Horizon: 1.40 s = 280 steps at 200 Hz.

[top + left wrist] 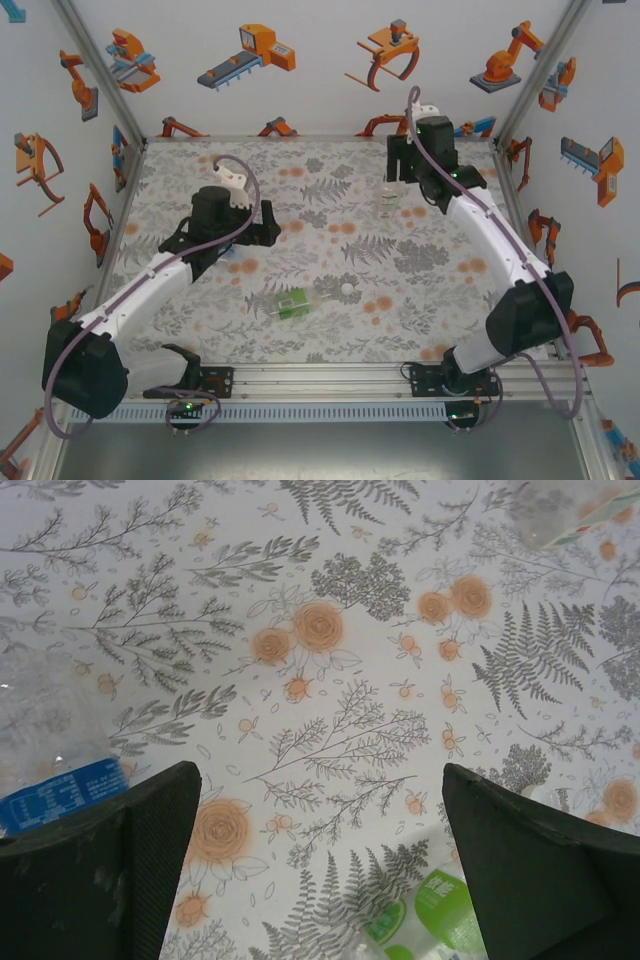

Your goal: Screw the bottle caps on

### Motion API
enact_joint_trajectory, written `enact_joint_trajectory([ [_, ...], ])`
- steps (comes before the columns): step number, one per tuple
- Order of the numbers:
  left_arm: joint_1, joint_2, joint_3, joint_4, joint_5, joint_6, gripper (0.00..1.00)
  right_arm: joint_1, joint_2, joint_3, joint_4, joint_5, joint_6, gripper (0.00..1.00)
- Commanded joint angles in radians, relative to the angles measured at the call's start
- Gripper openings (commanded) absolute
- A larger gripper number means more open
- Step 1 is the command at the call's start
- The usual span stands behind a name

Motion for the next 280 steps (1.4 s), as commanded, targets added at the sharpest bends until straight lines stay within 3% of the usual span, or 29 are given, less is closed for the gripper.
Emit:
enact_joint_trajectory([
  [1,0.028,0.029,0.093,-0.187,-0.054,-0.008,0.97,-0.001,-0.084,-0.045,-0.049,-0.017,0.043,0.64],
  [35,0.131,0.06,0.171,-0.356,-0.138,-0.035,0.95,0.0,-0.194,-0.124,-0.074,-0.043,0.085,0.64],
  [74,0.297,0.17,0.268,-0.517,-0.083,0.017,0.96,-0.001,-0.3,-0.204,-0.095,-0.057,0.113,0.63],
  [101,0.354,0.318,0.361,-0.581,-0.012,0.07,0.93,0.0,-0.354,-0.25,-0.106,-0.069,0.131,0.63],
  [202,0.373,0.715,0.589,-0.604,-0.001,0.089,0.84,-0.001,-0.486,-0.423,-0.098,-0.103,0.238,0.63],
  [280,0.315,0.802,0.603,-0.56,-0.097,0.087,0.75,-0.002,-0.518,-0.433,-0.113,-0.094,0.253,0.62],
])
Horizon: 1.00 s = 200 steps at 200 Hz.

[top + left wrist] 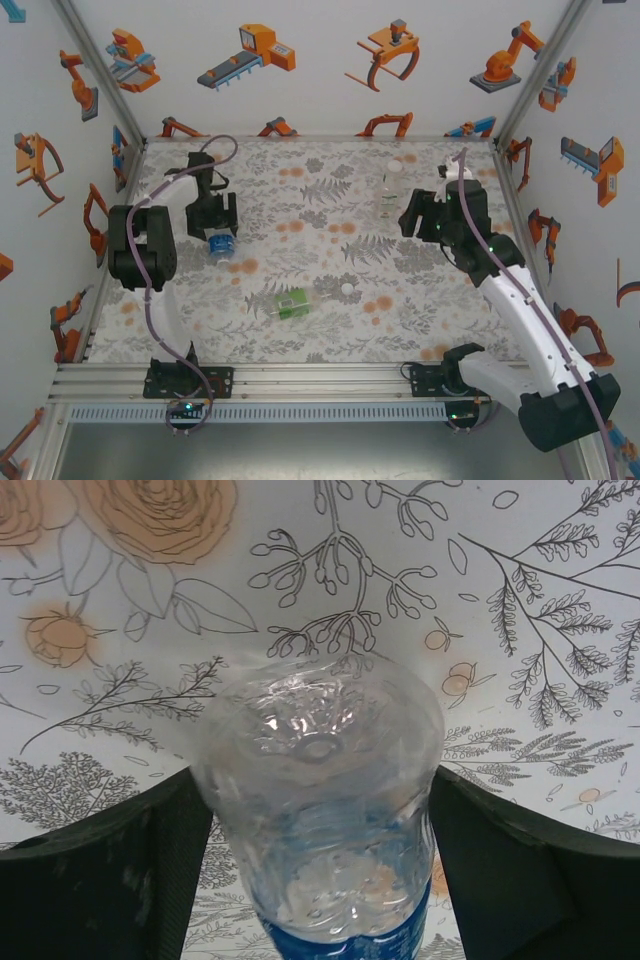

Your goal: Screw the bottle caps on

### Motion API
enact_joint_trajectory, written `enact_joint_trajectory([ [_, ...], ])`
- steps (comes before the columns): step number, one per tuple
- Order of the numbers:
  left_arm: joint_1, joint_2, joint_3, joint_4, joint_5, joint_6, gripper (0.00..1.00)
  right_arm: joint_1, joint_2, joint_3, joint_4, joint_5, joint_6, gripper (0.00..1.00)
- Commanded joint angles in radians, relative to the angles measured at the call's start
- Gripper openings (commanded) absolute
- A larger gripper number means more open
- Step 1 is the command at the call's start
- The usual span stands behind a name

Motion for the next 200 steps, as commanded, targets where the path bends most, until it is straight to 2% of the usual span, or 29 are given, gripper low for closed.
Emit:
enact_joint_trajectory([
  [1,-0.028,0.007,0.017,0.0,-0.047,0.015,0.75,-0.002,-0.031,-0.005,-0.012,0.0,0.024,0.62],
  [39,-0.046,-0.021,0.0,0.004,-0.063,0.013,0.6,-0.001,-0.064,0.0,-0.036,0.007,0.027,0.62],
  [55,-0.049,-0.059,-0.012,0.007,-0.062,0.008,0.57,0.002,-0.072,0.007,-0.052,0.002,0.027,0.61],
  [96,-0.052,-0.202,-0.075,0.023,0.027,-0.05,0.51,0.037,-0.082,0.012,-0.051,-0.06,0.065,0.59],
  [122,-0.064,-0.33,-0.152,0.067,0.136,-0.13,0.49,0.11,-0.073,0.014,-0.021,-0.103,0.087,0.59],
  [155,-0.089,-0.473,-0.23,0.158,0.291,-0.23,0.49,0.25,-0.043,0.015,0.062,-0.096,0.137,0.59],
  [200,-0.124,-0.629,-0.34,0.372,0.488,-0.36,0.49,0.446,0.056,0.038,0.218,-0.081,0.177,0.6],
])
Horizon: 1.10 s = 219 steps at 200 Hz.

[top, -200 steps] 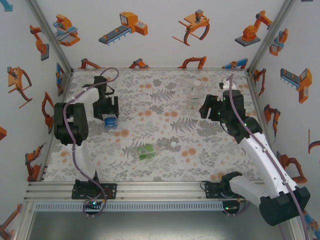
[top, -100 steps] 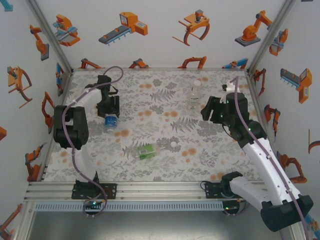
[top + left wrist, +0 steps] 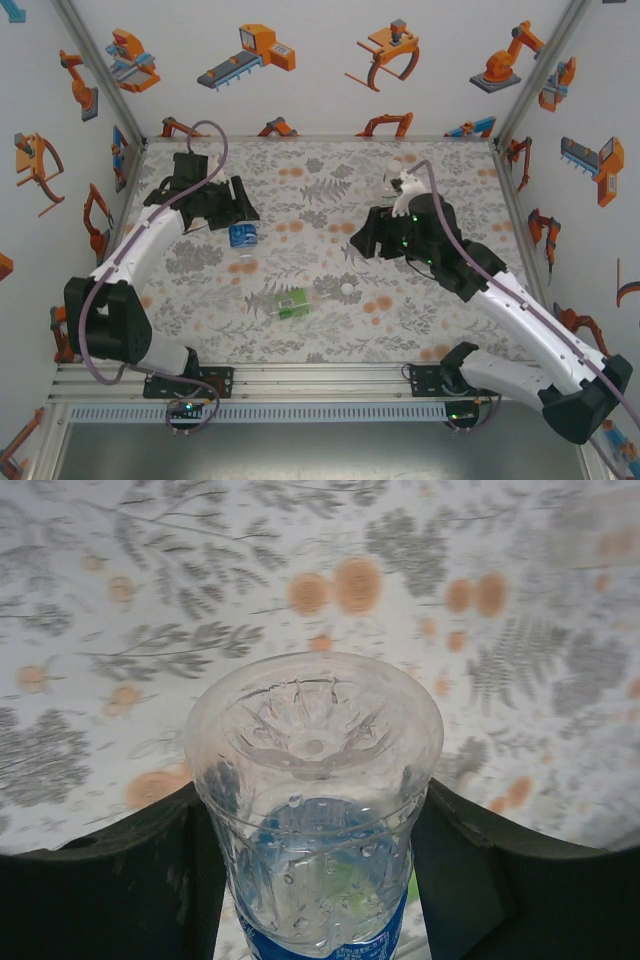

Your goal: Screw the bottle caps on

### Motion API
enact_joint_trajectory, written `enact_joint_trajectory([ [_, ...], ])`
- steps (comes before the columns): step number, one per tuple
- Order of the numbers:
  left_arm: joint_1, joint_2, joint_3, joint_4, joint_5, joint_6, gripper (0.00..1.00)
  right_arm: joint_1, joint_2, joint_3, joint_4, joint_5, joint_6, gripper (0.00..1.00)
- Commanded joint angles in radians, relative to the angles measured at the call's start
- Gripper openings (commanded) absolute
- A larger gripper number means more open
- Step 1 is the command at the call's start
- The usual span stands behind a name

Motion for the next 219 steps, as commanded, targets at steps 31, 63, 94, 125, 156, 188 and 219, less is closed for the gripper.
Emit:
enact_joint_trajectory([
  [31,-0.086,-0.147,-0.045,0.176,0.14,-0.137,0.49,0.178,0.112,0.045,0.262,0.003,0.024,0.66],
  [63,-0.163,-0.199,-0.056,0.19,0.065,-0.188,0.47,0.238,0.213,0.086,0.366,-0.001,0.047,0.71],
  [94,-0.229,-0.246,-0.067,0.191,-0.023,-0.215,0.47,0.26,0.283,0.1,0.443,0.028,0.106,0.75],
  [125,-0.275,-0.279,-0.072,0.191,-0.087,-0.237,0.47,0.269,0.334,0.1,0.499,0.042,0.152,0.75],
  [156,-0.309,-0.289,-0.064,0.191,-0.138,-0.253,0.46,0.27,0.374,0.096,0.536,0.029,0.178,0.75],
  [188,-0.325,-0.286,-0.062,0.213,-0.139,-0.276,0.46,0.27,0.383,0.068,0.588,0.023,0.197,0.72],
  [219,-0.348,-0.28,-0.067,0.235,-0.14,-0.298,0.46,0.271,0.389,0.058,0.6,0.007,0.202,0.7],
])
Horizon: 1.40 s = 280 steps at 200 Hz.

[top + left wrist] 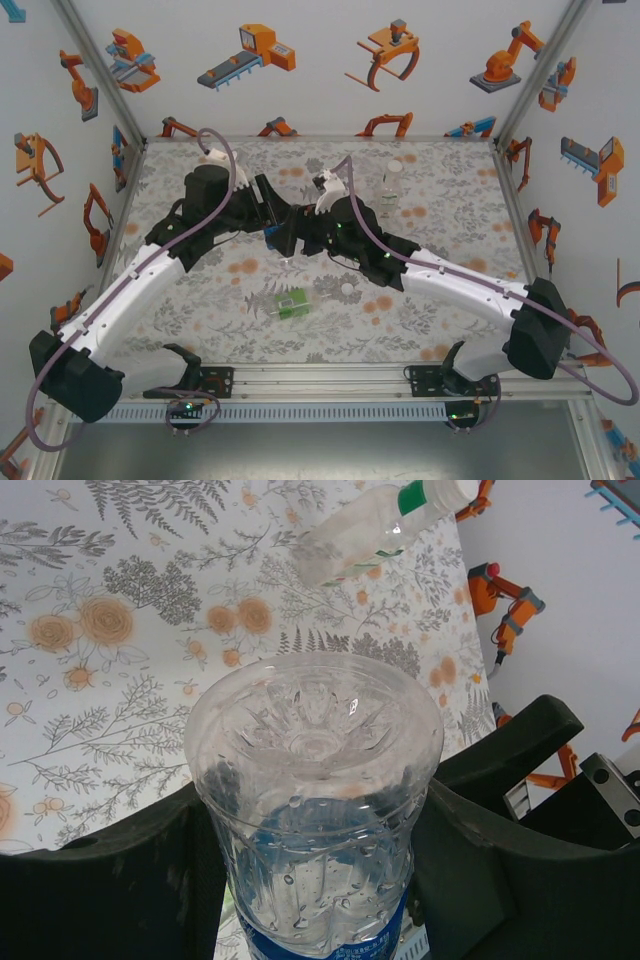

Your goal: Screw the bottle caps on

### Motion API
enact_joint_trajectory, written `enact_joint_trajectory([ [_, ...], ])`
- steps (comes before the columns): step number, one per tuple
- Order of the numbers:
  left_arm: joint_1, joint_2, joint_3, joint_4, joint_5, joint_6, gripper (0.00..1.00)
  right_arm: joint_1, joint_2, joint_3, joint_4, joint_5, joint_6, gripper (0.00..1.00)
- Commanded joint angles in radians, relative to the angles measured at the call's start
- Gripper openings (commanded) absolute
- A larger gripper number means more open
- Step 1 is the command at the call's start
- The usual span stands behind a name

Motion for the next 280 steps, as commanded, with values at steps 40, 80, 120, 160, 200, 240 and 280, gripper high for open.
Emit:
enact_joint_trajectory([
  [40,-0.039,-0.017,-0.001,0.072,-0.027,-0.051,0.47,0.006,0.002,-0.026,0.054,-0.025,0.024,0.66],
  [80,-0.048,-0.031,-0.006,0.087,-0.042,-0.054,0.47,0.008,-0.015,-0.037,0.025,-0.016,0.021,0.65],
  [120,-0.052,-0.047,-0.014,0.11,-0.038,-0.064,0.47,0.007,-0.026,-0.049,0.031,-0.001,0.029,0.57],
  [160,-0.057,-0.055,-0.011,0.095,-0.029,-0.045,0.69,0.007,-0.038,-0.051,0.042,-0.003,-0.006,0.37],
  [200,-0.055,-0.1,0.02,-0.044,-0.084,0.041,0.97,0.006,-0.096,-0.048,-0.079,0.025,-0.193,0.27],
  [240,-0.045,-0.127,0.066,-0.202,-0.078,0.147,0.97,0.006,-0.195,-0.034,-0.302,0.035,-0.597,0.22],
  [280,-0.039,-0.148,0.094,-0.292,0.035,0.268,0.97,0.006,-0.3,-0.012,-0.545,0.019,-1.092,0.21],
])
